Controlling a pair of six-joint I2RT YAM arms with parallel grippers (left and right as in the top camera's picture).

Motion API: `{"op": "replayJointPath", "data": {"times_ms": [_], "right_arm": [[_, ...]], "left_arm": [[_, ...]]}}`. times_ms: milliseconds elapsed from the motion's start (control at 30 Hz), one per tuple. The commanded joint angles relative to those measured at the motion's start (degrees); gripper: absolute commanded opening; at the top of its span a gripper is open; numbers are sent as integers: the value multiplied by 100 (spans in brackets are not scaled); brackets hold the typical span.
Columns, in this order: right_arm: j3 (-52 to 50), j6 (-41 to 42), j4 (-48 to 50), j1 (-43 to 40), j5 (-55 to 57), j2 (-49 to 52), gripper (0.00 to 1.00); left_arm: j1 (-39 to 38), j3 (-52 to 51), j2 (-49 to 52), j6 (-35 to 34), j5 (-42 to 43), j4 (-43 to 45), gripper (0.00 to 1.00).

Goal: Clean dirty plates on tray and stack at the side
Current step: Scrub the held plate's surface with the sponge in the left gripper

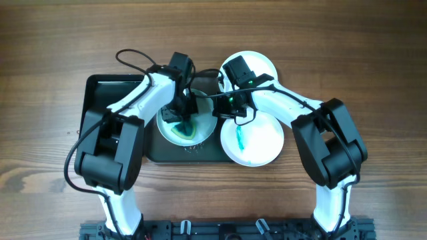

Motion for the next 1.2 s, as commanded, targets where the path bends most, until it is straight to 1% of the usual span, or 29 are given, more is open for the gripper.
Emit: {"op": "replayJointPath", "data": {"times_ms": [0, 133, 233, 300, 433, 467, 533, 633, 667, 733, 767, 933, 1000, 1033, 1167], "right_arm": [[-98, 83, -15, 48, 164, 341, 4], [-166, 87, 35, 48, 181, 345, 4], [-166, 87, 59, 48, 181, 345, 4], [-166, 85, 68, 48, 181, 345, 4], [-166, 87, 70, 46, 181, 345, 4], [-166, 85, 70, 46, 181, 345, 4], [-166, 85, 74, 46, 181, 345, 4], [-166, 85, 76, 46, 181, 345, 4], [-166, 87, 79, 46, 179, 345, 4], [-166, 87, 76, 46, 179, 345, 4], [-166, 87, 76, 46, 177, 345, 4], [-166, 83, 63, 46, 157, 345, 4], [-166, 79, 46, 46, 157, 345, 4], [-166, 68, 46, 46, 157, 345, 4], [-166, 52, 48, 46, 164, 345, 4]], "left_arm": [[-133, -238, 251, -1180, -1523, 136, 4], [-133, -238, 63, -1742, -2402, -76, 4], [-149, -238, -26, -2035, -2806, -212, 4], [-170, -238, -68, -2081, -2896, -297, 4], [-289, -238, -83, -2024, -2787, -595, 4], [-334, -238, -83, -1858, -2653, -708, 4], [-402, -240, -83, -1202, -2111, -765, 4], [-444, -238, -83, 407, -330, -643, 4], [-444, -238, -83, 1016, 470, -562, 4], [-444, -238, -83, 1720, 1537, -380, 4], [-444, -238, -83, 1735, 1676, -256, 4], [-442, -238, -83, 1596, 1567, 667, 4], [-431, -238, -83, 907, 713, 1099, 4], [-417, -240, -83, 575, 140, 1255, 4], [-378, -240, -83, -107, -1478, 1386, 4]]}}
